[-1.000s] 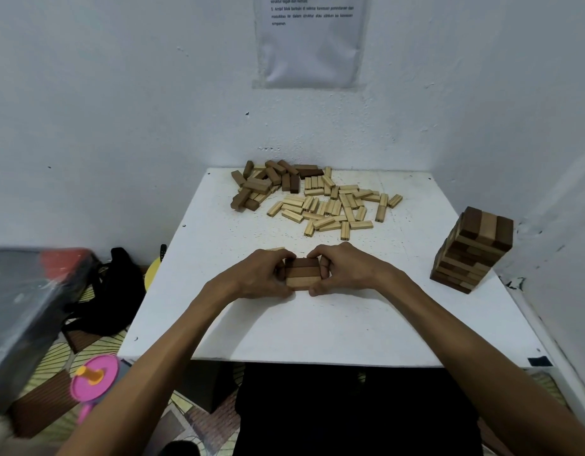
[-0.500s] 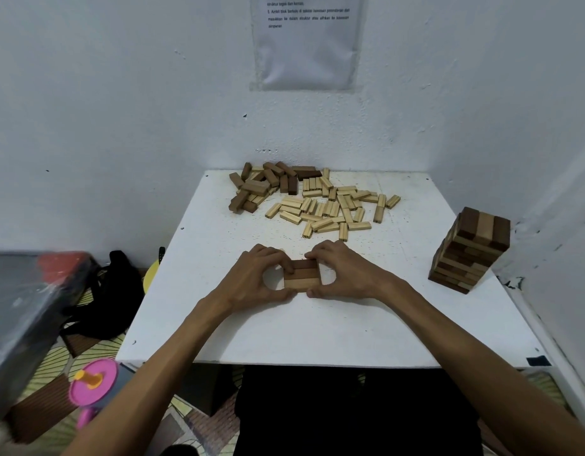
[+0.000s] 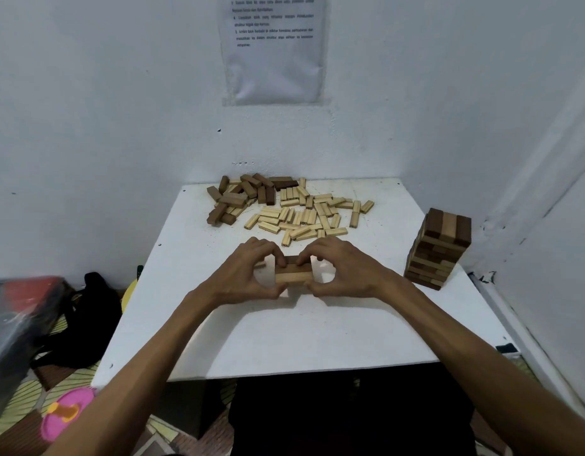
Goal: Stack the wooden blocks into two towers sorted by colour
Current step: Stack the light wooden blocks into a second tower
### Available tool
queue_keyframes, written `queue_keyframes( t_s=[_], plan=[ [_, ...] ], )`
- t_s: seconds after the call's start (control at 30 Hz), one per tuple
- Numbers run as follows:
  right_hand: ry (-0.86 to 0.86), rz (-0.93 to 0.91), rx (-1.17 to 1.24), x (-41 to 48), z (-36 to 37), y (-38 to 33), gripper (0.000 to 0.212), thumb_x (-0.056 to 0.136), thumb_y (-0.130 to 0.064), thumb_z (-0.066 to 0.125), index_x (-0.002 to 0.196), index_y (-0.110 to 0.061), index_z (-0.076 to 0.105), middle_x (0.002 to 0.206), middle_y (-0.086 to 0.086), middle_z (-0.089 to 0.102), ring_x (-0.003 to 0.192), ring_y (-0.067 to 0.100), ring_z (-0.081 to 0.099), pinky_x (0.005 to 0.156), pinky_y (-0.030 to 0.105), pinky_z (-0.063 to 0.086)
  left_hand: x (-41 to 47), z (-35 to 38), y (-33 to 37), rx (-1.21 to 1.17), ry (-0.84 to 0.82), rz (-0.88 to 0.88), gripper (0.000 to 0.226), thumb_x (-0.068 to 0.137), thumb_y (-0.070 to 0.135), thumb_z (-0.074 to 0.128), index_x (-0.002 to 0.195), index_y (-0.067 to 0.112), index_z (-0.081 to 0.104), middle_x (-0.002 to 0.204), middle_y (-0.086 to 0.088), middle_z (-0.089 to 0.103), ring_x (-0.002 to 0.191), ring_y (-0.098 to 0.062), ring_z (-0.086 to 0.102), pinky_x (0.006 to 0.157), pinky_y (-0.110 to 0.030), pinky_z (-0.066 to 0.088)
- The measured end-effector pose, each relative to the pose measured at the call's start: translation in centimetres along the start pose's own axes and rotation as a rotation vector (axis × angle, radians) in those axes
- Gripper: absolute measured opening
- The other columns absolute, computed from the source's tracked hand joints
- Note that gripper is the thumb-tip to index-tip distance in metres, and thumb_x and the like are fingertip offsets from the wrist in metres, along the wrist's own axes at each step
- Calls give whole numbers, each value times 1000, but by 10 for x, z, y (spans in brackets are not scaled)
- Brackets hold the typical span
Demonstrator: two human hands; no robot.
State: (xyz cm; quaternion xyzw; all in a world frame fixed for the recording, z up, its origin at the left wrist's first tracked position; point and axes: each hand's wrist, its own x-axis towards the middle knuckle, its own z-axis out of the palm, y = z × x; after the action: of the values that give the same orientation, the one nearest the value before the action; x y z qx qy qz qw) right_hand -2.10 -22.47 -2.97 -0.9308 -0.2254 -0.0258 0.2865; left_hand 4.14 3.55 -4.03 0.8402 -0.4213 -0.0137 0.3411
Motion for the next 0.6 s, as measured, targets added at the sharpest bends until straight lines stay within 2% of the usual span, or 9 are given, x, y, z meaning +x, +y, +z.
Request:
queue_keyframes(
  t_s=[0.1, 0.23, 0.33, 0.4, 0.5, 0.6],
  plan=[
    [50, 8, -29, -4, -21, -1, 40, 84, -38, 80, 121, -30, 67, 115, -18, 59, 106, -1, 46, 82, 10, 33, 20, -8, 12, 2, 10, 83, 37, 74, 44, 81, 103, 32, 61, 105, 16, 63, 100, -15, 51, 85, -36, 46],
    [106, 41, -56, -16, -55, -2, 40, 83, -36, 81, 120, -29, 68, 113, -15, 61, 104, 1, 49, 78, 8, 35, 52, -16, 31, 5, -4, 145, 35, 75, 46, 80, 102, 35, 60, 100, 19, 59, 98, -8, 48, 83, -30, 42],
    [150, 92, -63, -29, -81, -2, 39, 84, -32, 82, 120, -28, 68, 106, -23, 57, 102, -3, 49, 77, 6, 35, 79, -17, 46, 22, -28, 207, 35, 77, 41, 84, 102, 33, 61, 101, 15, 62, 99, -7, 49, 84, -30, 42],
    [172, 122, -91, -37, -96, 2, 40, 83, -35, 81, 120, -31, 67, 108, -21, 59, 104, 1, 50, 76, 7, 34, 97, -15, 56, 18, -44, 245, 35, 77, 40, 85, 102, 33, 61, 101, 12, 64, 98, -10, 51, 83, -32, 43],
    [198, 168, -134, -52, -117, 12, 42, 82, -41, 80, 120, -36, 65, 110, -24, 58, 104, 3, 50, 76, 9, 34, 124, -9, 71, 10, -62, 304, 35, 76, 47, 81, 102, 35, 60, 101, 12, 65, 97, -15, 51, 84, -33, 43],
    [238, 232, -136, -69, -137, 17, 42, 82, -37, 82, 120, -35, 66, 104, -32, 53, 99, -2, 52, 78, 11, 38, 149, 0, 87, 15, -79, 345, 37, 75, 50, 78, 105, 34, 60, 101, 17, 63, 97, -11, 49, 81, -28, 40]
  ],
)
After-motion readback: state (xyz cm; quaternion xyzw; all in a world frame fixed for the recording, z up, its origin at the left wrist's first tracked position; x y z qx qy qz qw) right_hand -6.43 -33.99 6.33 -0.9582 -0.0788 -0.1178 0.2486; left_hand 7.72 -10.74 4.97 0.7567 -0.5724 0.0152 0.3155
